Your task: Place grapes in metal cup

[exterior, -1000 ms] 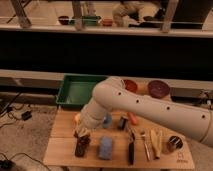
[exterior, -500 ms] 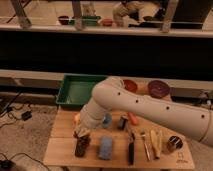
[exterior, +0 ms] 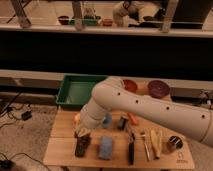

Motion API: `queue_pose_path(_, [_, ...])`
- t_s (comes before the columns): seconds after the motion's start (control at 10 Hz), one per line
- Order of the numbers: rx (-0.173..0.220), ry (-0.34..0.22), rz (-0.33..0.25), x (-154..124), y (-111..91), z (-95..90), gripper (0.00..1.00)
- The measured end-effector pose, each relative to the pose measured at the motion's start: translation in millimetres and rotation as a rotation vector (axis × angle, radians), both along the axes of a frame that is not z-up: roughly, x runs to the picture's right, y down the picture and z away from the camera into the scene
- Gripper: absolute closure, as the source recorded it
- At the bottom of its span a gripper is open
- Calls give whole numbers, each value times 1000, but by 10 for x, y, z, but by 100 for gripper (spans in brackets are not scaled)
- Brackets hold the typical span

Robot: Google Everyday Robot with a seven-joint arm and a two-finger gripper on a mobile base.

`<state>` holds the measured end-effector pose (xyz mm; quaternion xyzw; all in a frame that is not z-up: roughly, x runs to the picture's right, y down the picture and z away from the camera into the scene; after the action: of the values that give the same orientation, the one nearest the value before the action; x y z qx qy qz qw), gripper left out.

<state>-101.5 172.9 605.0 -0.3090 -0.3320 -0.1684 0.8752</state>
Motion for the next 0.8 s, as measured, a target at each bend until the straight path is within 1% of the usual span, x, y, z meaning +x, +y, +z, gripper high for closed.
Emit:
queue_pose_path(0.2, [51,39,40,221,-152,-140,100])
queue_pose_path(0.5, [125,111,105,650,-336,-318,100])
queue_pose_path(0.7, [155,158,143,871,-401,-364,100])
queue_pose_path(0.8, [163,175,163,976,-418,-368,100])
